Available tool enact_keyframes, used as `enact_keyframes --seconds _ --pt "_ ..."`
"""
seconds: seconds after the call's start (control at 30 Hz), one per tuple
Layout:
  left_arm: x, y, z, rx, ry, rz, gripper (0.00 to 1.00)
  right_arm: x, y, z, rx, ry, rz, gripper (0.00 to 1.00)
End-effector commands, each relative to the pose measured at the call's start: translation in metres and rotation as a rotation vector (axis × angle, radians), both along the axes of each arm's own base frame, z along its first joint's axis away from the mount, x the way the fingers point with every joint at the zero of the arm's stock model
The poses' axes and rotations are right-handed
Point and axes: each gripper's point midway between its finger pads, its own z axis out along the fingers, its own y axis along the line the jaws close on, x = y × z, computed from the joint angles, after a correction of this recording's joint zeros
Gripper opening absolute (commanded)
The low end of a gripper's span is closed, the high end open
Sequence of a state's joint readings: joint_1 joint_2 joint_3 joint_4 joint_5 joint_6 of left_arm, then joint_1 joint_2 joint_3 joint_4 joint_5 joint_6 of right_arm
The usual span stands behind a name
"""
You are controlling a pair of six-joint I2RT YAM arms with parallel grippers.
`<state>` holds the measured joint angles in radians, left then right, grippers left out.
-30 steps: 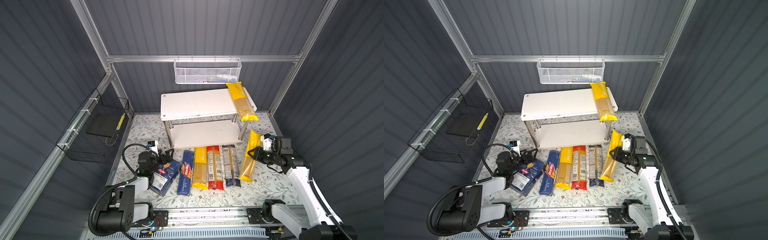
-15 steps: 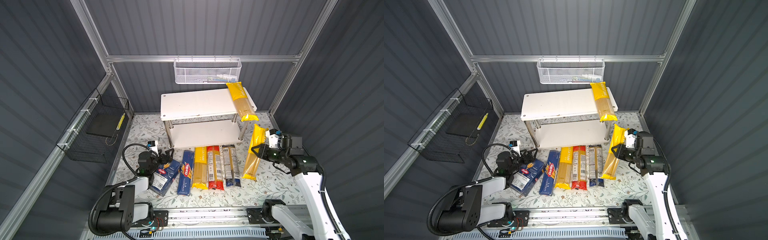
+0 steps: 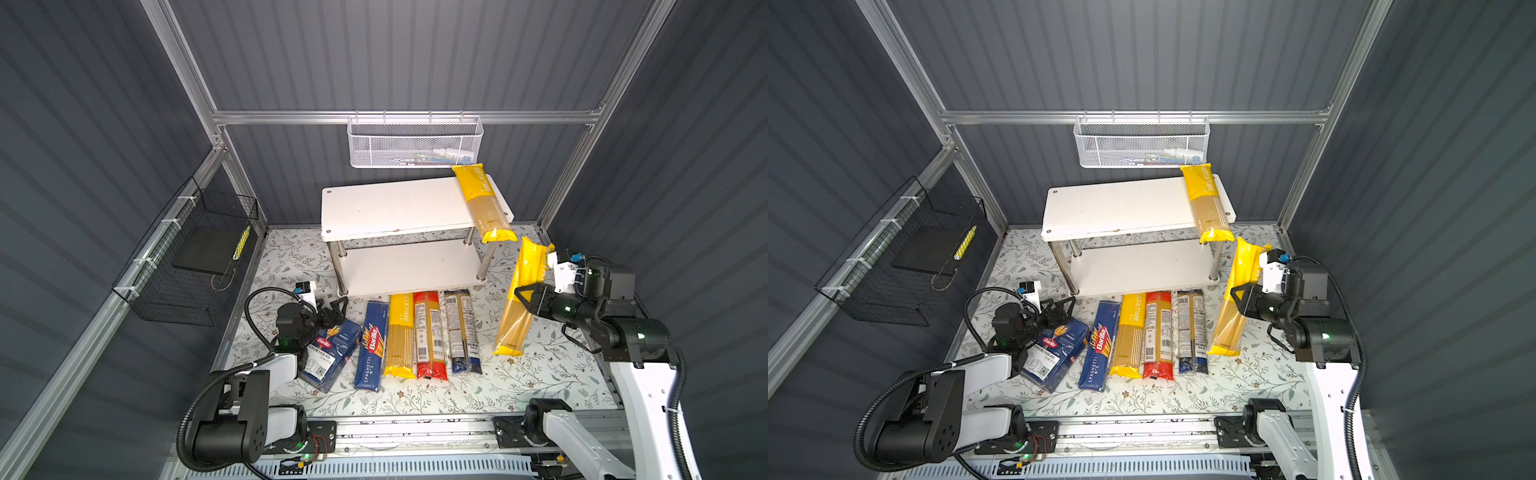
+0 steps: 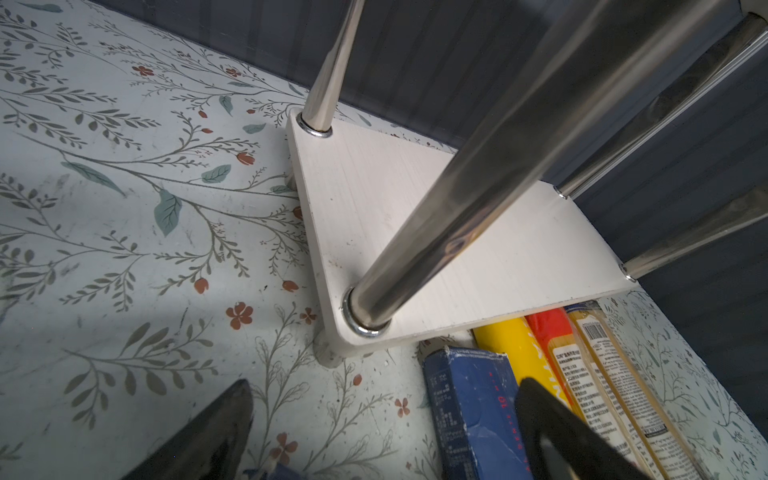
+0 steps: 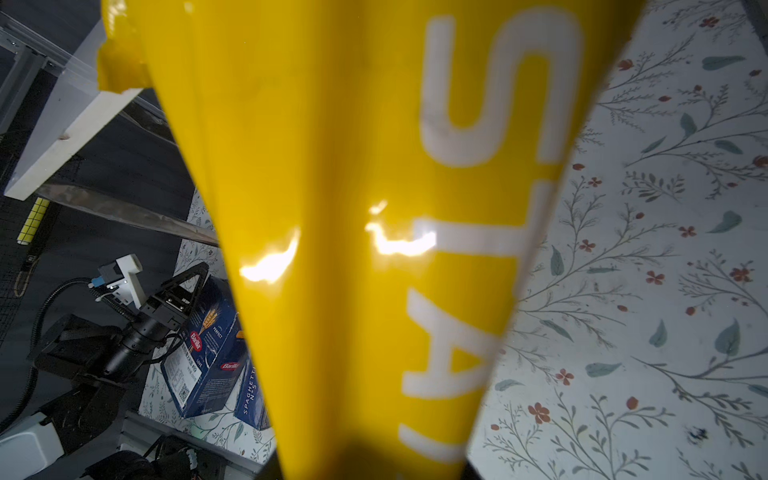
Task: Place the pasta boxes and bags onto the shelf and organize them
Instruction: 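Lift the yellow bag upright with the right gripper toward the shelf, then carry the yellow bag over the top shelf beside the first bag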
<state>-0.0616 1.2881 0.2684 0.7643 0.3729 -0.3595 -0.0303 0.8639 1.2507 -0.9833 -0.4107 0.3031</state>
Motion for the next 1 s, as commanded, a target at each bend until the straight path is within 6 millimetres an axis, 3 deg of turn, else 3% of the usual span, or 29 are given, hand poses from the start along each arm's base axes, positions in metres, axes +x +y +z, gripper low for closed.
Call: enact_keyframes --seconds 0.0,0.3,0.53,0.97 --pt "-0.012 -0.011 -0.024 -0.01 0.105 -0.044 0.99 0.004 0.004 0.049 -0.01 -0.156 0.037 0.02" --pt "-0.012 -0.011 -0.024 -0.009 0.107 -0.044 0.99 0.01 0.018 0.09 0.001 -0.235 0.11 0.02" --pt "-0.012 -0.01 -0.025 -0.008 0.107 -0.043 0.99 0.024 0.039 0.131 0.036 -0.319 0.196 0.03" --pt "-0.011 -0.01 -0.024 -0.008 0.108 -0.041 0.99 0.053 0.085 0.167 0.051 -0.359 0.334 0.05"
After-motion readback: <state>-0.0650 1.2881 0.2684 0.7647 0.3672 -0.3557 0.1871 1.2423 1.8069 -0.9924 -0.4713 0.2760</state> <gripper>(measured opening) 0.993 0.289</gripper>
